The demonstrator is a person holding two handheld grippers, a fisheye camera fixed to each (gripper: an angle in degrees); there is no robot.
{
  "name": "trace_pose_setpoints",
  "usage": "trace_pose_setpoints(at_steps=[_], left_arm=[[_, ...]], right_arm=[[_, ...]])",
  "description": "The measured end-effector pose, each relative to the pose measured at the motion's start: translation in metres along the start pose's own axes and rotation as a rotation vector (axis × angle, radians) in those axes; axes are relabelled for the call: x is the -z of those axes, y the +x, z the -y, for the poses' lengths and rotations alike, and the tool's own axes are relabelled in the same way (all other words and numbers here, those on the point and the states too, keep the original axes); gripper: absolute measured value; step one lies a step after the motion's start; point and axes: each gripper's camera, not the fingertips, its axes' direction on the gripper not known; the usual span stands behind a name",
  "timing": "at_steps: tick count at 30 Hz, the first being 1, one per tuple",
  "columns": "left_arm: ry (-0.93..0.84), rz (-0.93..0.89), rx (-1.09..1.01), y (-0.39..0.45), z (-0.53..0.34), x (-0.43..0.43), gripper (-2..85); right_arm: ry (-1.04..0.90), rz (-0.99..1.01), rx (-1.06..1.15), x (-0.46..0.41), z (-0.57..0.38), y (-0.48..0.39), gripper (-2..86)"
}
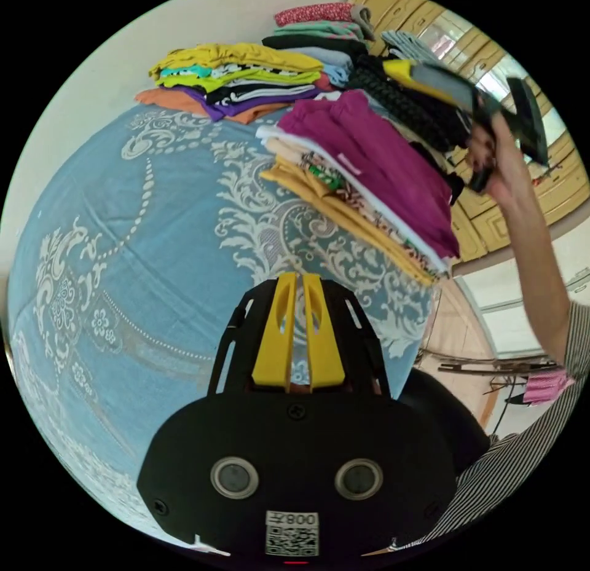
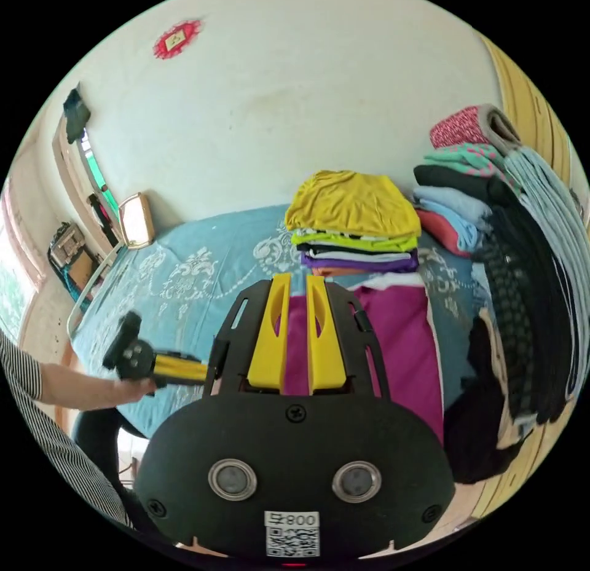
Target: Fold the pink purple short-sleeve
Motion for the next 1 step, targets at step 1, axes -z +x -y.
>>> trace_pose_setpoints(at_steps=[1], left_arm=[[0.020,0.010,-0.017,0.0020,-0.0047,0.0017,1.2]], right_arm=[[-0.003,-0.013,0.011,-0.0130,0.0245,-0.0057,5.8]])
